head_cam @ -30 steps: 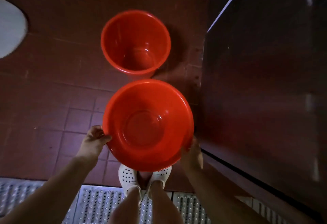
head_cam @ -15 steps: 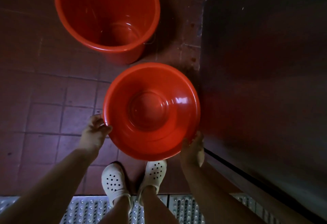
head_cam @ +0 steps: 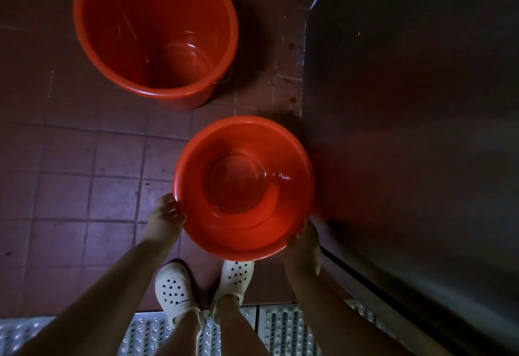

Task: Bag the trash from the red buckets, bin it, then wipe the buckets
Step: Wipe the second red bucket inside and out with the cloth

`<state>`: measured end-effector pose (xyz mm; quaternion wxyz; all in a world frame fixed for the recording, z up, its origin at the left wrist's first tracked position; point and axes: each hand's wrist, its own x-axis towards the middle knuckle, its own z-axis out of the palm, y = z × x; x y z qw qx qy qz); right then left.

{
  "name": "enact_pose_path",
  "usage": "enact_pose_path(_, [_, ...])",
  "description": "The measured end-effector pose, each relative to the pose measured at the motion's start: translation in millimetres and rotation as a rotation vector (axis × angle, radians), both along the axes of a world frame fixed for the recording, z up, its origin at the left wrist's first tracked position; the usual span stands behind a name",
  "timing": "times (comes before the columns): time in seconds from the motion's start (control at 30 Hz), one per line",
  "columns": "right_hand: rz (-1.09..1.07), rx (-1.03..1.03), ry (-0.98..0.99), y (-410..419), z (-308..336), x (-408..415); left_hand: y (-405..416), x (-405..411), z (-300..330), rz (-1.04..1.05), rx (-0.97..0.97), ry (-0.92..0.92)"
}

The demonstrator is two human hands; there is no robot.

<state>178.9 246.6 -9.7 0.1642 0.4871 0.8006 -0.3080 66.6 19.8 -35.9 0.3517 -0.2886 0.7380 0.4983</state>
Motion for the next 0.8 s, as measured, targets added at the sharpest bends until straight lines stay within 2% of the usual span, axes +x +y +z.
enact_pose_path(0.1, [0.066, 0.064, -0.009, -0.2, 19.6, -21.7, -1.4, -14.3, 18.3, -0.102, -0.082, -0.054])
enact_pose_path(0.17, [0.133, 0.093, -0.043, -0.8, 33.8, -45.5, -3.1, -35.6, 39.0, -0.084, -0.102, -0.042])
enact_pose_path(0.27, [0.256, 0.060, 0.006, -5.1, 54.6, -94.1, -9.0, -79.8, 67.6, -0.103, -0.133, 0.082])
enact_pose_path(0.37, [0.431, 0.027, 0.136, -16.3, 59.0, -157.2, -15.3, -130.5, 77.5, -0.166, -0.229, 0.200])
enact_pose_path(0.47, [0.603, 0.034, 0.220, -34.3, 46.4, -225.9, -17.0, -173.5, 63.5, -0.112, -0.297, 0.219])
enact_pose_path(0.63, [0.873, 0.087, 0.467, -65.4, -5.2, -314.3, -23.4, -225.6, 7.6, 0.006, -0.319, 0.165])
enact_pose_path(0.8, [1.215, 0.218, 0.251, -78.7, -58.1, -347.8, -37.7, -252.3, -24.9, 0.230, -0.224, 0.222])
